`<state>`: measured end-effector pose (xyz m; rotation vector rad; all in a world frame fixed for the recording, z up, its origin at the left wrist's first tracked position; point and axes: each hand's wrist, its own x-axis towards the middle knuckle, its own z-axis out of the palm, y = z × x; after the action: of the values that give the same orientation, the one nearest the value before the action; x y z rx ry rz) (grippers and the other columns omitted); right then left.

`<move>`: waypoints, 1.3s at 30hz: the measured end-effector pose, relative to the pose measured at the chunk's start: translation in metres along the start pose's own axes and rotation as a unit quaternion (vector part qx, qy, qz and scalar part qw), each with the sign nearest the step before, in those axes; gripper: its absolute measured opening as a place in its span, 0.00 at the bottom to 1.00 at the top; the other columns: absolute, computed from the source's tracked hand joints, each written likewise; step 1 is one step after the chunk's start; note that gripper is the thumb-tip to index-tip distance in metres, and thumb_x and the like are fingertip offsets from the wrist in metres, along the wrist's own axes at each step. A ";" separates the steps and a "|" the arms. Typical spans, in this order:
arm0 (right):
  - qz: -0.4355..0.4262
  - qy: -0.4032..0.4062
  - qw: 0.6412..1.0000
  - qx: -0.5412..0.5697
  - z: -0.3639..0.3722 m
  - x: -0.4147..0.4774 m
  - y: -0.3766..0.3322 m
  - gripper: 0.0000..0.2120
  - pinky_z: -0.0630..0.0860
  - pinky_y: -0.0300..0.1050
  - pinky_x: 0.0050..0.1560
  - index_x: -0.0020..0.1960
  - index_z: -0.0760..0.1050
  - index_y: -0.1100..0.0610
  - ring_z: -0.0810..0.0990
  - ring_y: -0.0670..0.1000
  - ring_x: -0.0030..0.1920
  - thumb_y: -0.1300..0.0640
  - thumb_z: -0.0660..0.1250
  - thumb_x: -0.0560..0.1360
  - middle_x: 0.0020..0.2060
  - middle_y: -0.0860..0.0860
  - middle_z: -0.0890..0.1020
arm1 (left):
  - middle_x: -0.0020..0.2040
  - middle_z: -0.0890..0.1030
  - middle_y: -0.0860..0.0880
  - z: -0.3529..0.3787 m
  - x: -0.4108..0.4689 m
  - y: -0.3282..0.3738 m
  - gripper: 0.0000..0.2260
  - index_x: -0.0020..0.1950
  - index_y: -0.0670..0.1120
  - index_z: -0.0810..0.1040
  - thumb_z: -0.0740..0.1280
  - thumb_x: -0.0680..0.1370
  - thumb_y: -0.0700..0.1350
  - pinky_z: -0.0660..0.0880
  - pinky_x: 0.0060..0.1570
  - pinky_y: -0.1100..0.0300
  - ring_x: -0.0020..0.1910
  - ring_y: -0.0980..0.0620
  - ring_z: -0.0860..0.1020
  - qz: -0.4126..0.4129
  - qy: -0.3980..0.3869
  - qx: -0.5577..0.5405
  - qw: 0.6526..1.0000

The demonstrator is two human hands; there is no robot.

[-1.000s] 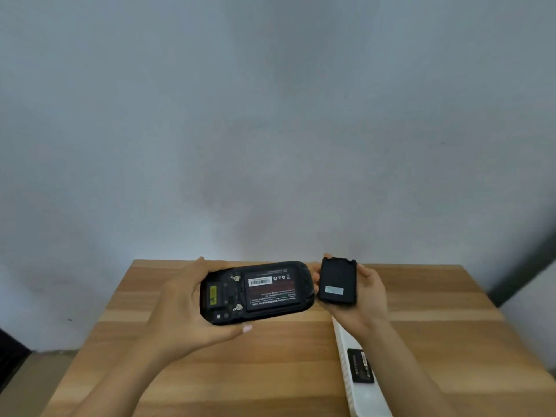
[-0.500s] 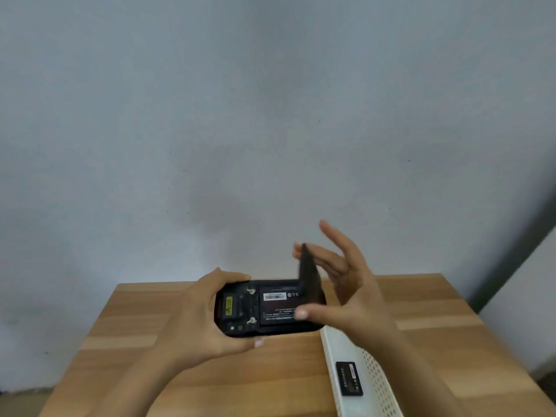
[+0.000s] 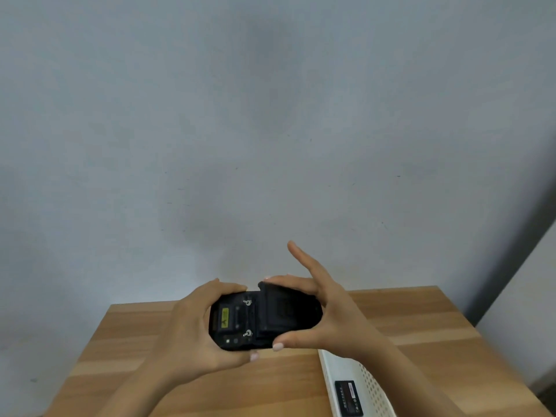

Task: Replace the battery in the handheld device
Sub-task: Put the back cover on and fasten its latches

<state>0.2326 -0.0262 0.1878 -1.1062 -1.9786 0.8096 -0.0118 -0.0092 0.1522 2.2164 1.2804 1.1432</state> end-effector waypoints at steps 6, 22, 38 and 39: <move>-0.005 -0.022 0.999 -0.049 -0.001 0.006 -0.001 0.56 0.68 0.52 0.73 0.76 0.48 0.34 0.70 0.39 0.70 0.52 0.82 0.63 0.63 0.34 0.79 | 0.55 0.79 0.65 -0.001 0.003 0.005 0.37 0.57 0.62 0.76 0.83 0.50 0.59 0.70 0.60 0.71 0.57 0.66 0.77 0.004 0.006 0.002 1.000; -0.021 -0.054 0.995 -0.077 -0.002 0.006 0.006 0.51 0.71 0.34 0.65 0.73 0.53 0.30 0.72 0.34 0.66 0.48 0.82 0.62 0.63 0.28 0.75 | 0.53 0.78 0.60 -0.006 0.002 0.017 0.36 0.57 0.61 0.74 0.84 0.53 0.55 0.72 0.49 0.74 0.51 0.61 0.79 0.001 -0.004 0.001 1.000; 0.129 0.048 0.983 0.125 -0.010 -0.001 0.007 0.16 0.82 0.40 0.54 0.62 0.78 0.46 0.85 0.43 0.53 0.54 0.70 0.75 0.52 0.42 0.87 | 0.57 0.78 0.62 -0.011 -0.004 0.020 0.35 0.56 0.59 0.77 0.84 0.51 0.54 0.68 0.51 0.79 0.54 0.63 0.78 -0.010 0.001 -0.013 1.000; 0.134 0.052 0.981 0.128 -0.009 -0.002 0.007 0.15 0.82 0.41 0.54 0.61 0.79 0.47 0.85 0.44 0.53 0.56 0.71 0.75 0.52 0.43 0.87 | 0.57 0.78 0.62 -0.011 -0.004 0.021 0.35 0.56 0.59 0.77 0.83 0.51 0.54 0.68 0.51 0.79 0.54 0.63 0.78 -0.007 0.001 -0.013 1.000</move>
<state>0.2440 -0.0229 0.1864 -1.2473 -1.6063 1.0895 -0.0095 -0.0251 0.1697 2.1840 1.2725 1.1519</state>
